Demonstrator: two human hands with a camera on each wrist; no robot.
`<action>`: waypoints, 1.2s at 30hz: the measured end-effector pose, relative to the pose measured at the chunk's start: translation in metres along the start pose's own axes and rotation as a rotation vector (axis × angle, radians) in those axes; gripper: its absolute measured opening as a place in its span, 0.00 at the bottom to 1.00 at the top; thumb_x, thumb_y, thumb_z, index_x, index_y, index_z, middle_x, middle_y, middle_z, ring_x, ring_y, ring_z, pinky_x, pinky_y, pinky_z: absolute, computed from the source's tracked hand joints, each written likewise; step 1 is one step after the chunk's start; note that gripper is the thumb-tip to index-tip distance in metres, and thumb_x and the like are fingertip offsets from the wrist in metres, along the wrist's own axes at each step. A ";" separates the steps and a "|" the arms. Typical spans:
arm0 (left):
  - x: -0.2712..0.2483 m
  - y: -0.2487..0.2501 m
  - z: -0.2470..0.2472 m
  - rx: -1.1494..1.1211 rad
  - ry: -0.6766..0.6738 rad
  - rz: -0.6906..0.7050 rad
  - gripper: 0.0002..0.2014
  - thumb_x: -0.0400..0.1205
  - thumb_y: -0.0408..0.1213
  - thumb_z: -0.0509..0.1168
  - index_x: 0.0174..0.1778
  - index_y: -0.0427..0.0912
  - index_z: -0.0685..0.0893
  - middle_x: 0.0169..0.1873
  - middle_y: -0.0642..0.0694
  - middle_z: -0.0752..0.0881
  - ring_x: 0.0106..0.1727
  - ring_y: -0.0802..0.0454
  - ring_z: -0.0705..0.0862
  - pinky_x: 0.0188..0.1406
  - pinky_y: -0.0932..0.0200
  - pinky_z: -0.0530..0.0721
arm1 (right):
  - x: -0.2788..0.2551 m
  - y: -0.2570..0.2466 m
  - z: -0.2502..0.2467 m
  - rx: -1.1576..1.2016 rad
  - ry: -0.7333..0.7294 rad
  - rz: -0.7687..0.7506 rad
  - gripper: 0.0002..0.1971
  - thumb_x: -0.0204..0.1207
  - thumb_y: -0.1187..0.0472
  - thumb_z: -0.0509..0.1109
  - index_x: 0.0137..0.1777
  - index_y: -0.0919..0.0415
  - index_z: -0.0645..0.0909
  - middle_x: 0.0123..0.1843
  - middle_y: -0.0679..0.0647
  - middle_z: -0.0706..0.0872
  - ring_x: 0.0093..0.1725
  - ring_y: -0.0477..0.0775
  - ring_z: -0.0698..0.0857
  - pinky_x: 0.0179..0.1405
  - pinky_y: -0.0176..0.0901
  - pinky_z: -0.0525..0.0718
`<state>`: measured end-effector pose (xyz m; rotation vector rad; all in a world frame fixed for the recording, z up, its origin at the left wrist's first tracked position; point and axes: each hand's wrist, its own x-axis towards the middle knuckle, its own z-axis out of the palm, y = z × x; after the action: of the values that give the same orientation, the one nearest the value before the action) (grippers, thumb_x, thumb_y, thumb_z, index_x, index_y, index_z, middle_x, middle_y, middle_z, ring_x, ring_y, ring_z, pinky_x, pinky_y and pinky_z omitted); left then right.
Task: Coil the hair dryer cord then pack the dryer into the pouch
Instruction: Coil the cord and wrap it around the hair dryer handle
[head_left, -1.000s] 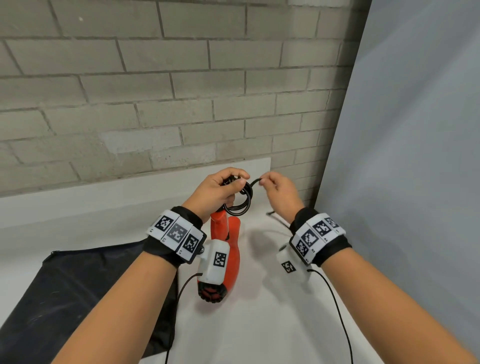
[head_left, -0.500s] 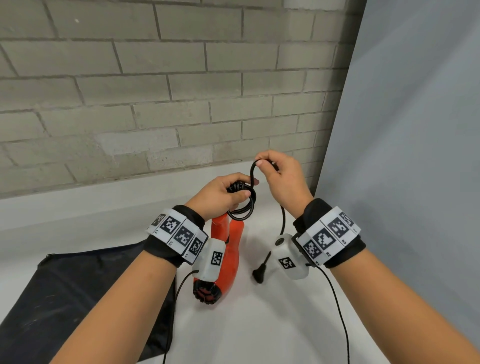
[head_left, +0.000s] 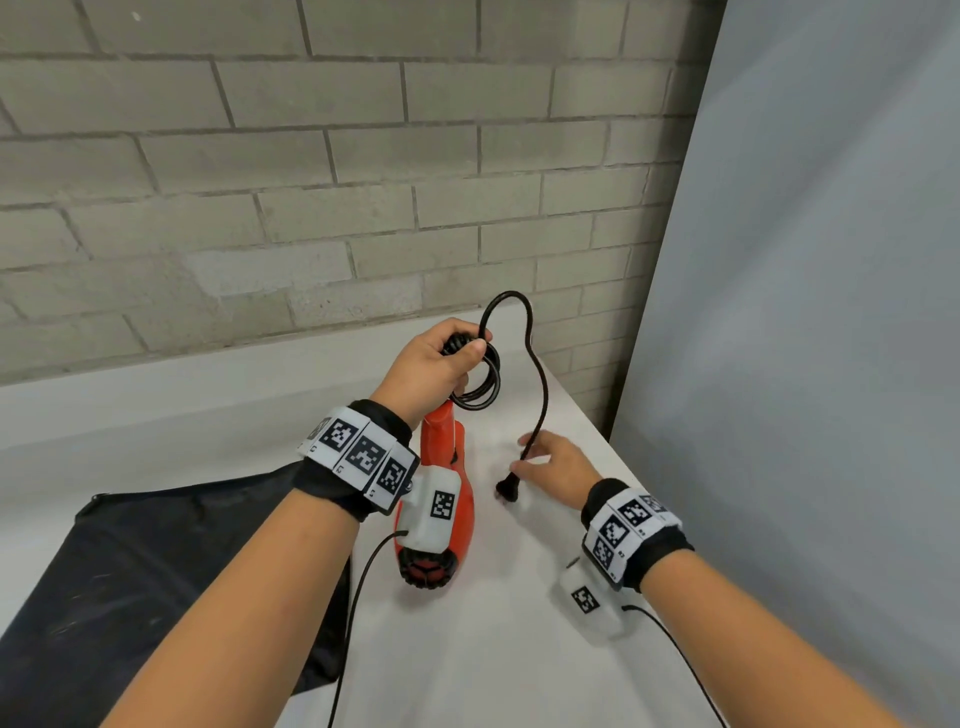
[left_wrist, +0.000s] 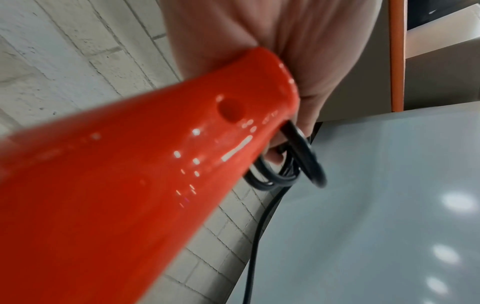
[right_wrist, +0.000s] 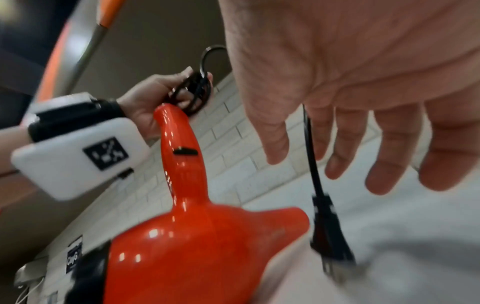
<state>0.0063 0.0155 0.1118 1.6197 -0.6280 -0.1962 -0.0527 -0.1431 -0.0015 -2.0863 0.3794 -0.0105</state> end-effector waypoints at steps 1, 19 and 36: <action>-0.001 0.000 0.000 -0.006 0.008 0.000 0.08 0.81 0.31 0.59 0.43 0.47 0.81 0.24 0.52 0.72 0.17 0.62 0.66 0.22 0.68 0.69 | 0.002 0.007 0.006 0.010 -0.016 -0.009 0.17 0.73 0.61 0.70 0.63 0.61 0.77 0.59 0.57 0.82 0.53 0.51 0.79 0.53 0.38 0.73; -0.004 -0.001 0.003 -0.055 0.060 0.011 0.09 0.82 0.34 0.58 0.41 0.49 0.80 0.30 0.49 0.73 0.26 0.58 0.68 0.25 0.67 0.71 | -0.028 -0.081 -0.031 0.724 0.542 -0.603 0.15 0.78 0.74 0.60 0.40 0.51 0.71 0.38 0.54 0.80 0.28 0.39 0.84 0.36 0.33 0.85; -0.008 0.003 0.013 -0.008 -0.039 0.088 0.07 0.83 0.36 0.56 0.49 0.46 0.80 0.40 0.51 0.83 0.38 0.67 0.83 0.39 0.76 0.79 | -0.028 -0.084 -0.004 0.130 0.448 -0.747 0.04 0.75 0.69 0.66 0.47 0.69 0.75 0.46 0.52 0.69 0.43 0.24 0.73 0.42 0.16 0.73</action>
<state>-0.0072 0.0084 0.1112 1.5803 -0.7266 -0.1657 -0.0581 -0.0989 0.0758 -1.9713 -0.1562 -0.9267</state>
